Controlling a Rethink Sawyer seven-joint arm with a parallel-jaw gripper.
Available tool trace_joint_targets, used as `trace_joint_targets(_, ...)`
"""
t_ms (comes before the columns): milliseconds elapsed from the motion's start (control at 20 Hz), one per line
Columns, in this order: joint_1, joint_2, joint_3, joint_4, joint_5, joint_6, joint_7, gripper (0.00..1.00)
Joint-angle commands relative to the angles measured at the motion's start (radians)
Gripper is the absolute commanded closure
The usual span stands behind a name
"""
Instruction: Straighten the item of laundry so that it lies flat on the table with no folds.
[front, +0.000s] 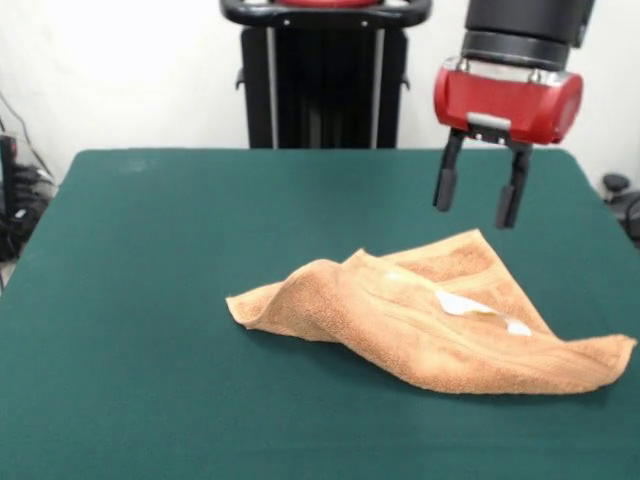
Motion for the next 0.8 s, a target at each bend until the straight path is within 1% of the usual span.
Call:
trace_joint_targets(50,-0.101,-0.010,0.291,0.199,-0.165,-0.043,-0.068,0.00)
trace_joint_targets(400,-0.201,0.032,0.363,0.187,-0.341,-0.126,-0.021,0.00)
trace_joint_targets(800,-0.285,0.050,0.415,0.162,-0.486,-0.135,0.014,0.00)
